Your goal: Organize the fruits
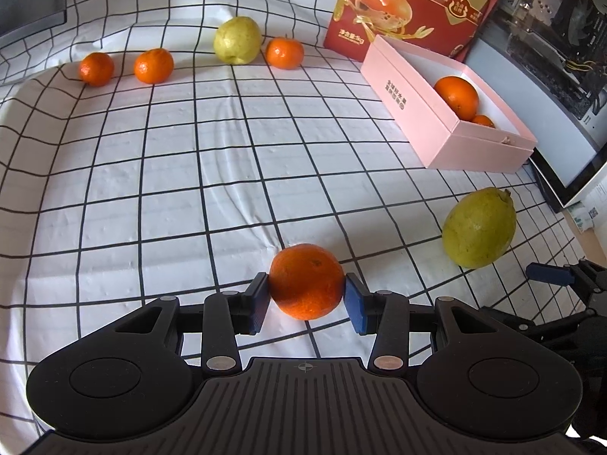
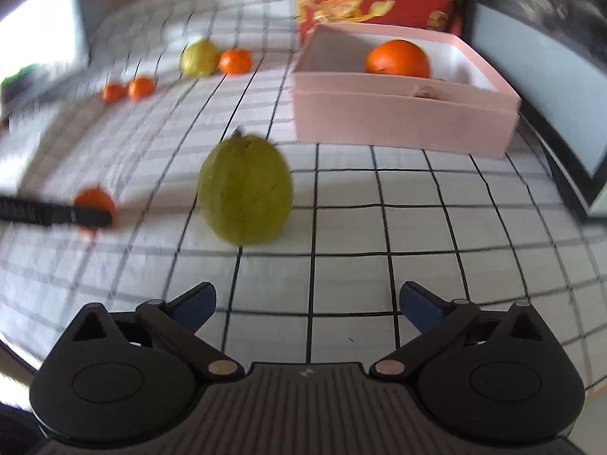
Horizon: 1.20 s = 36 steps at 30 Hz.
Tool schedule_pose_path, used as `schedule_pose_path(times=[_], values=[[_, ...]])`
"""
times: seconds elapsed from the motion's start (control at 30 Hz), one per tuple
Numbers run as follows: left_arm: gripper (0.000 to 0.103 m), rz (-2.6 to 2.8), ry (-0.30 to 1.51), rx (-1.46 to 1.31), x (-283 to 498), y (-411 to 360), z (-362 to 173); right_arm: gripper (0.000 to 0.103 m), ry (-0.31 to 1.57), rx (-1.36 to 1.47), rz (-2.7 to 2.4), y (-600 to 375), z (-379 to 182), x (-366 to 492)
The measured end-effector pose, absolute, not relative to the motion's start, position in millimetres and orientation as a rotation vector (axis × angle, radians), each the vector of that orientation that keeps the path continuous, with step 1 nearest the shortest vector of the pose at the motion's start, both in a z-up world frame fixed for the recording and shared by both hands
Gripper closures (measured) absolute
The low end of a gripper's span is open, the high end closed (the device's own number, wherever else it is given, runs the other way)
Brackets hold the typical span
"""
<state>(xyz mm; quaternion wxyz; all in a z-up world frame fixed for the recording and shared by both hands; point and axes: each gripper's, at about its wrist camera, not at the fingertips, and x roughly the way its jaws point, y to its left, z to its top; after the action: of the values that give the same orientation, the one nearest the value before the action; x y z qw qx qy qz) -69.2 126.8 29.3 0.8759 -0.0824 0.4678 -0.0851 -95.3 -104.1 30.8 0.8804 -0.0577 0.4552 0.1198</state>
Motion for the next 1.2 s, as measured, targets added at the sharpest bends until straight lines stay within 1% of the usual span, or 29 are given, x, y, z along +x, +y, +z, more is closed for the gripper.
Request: schedule_pose_path(times=[0.1, 0.27, 0.5, 0.6, 0.7, 0.87, 0.93, 1.0, 1.2], values=[[0.056, -0.176, 0.972, -0.176, -69, 126, 29, 0.008, 0.941, -0.099, 0.285, -99, 37, -95], [0.055, -0.169, 0.954, -0.186, -70, 126, 28, 0.009, 0.832, -0.077, 0.276, -89, 60, -84], [0.054, -0.161, 0.933, -0.165, -70, 123, 27, 0.010, 0.853, -0.041, 0.246, -78, 51, -53], [0.054, -0.155, 0.929, -0.151, -65, 121, 27, 0.016, 0.873, -0.020, 0.251, -76, 47, -50], [0.055, -0.153, 0.928, -0.136, -61, 119, 27, 0.017, 0.877, -0.029, 0.259, -73, 46, -50], [0.055, -0.157, 0.923, -0.109, -58, 115, 26, 0.024, 0.896, -0.047, 0.286, -66, 43, -49], [0.055, -0.158, 0.923, -0.106, -56, 114, 26, 0.031, 0.901, -0.053, 0.295, -64, 43, -50], [0.055, -0.159, 0.922, -0.111, -54, 115, 25, 0.035, 0.906, -0.061, 0.299, -62, 43, -50], [0.055, -0.168, 0.919, -0.110, -56, 116, 25, 0.044, 0.911, -0.065, 0.285, -66, 44, -51]])
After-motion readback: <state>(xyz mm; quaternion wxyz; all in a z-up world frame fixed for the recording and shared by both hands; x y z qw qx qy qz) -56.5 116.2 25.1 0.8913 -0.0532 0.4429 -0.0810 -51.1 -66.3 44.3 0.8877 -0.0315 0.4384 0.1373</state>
